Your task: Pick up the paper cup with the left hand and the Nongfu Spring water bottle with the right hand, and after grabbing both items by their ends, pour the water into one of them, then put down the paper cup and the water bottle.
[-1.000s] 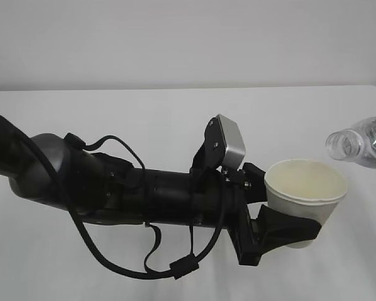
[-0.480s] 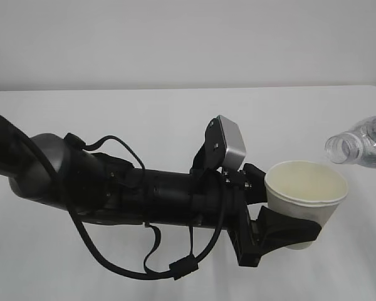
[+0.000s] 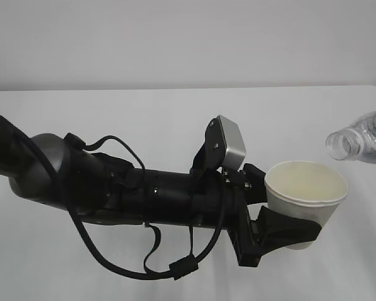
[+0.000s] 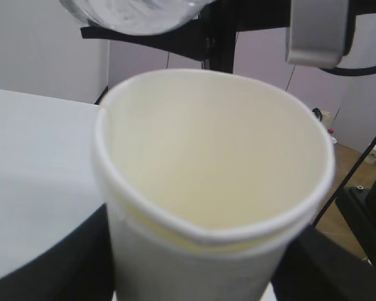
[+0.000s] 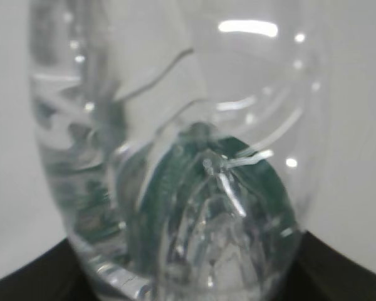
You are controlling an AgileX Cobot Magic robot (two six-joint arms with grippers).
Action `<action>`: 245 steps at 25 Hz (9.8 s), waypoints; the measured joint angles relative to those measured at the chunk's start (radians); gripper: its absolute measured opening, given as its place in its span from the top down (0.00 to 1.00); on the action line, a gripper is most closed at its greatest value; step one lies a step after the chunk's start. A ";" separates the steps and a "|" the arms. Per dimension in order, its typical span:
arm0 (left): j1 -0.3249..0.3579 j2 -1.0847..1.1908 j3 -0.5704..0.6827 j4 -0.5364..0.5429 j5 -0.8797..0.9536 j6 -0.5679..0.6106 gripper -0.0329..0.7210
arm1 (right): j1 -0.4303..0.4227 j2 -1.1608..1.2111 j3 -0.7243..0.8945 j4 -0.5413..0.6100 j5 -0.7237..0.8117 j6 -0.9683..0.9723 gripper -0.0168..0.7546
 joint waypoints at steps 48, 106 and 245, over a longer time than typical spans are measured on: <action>0.000 0.000 0.000 0.000 0.000 -0.002 0.32 | 0.000 0.000 -0.021 -0.003 -0.060 -0.116 0.40; 0.000 0.000 0.000 0.000 -0.009 -0.002 0.32 | 0.000 0.000 -0.021 -0.005 -0.064 -0.131 0.40; 0.000 0.000 0.000 0.004 -0.009 -0.002 0.32 | 0.000 0.000 -0.023 -0.025 -0.091 -0.184 0.40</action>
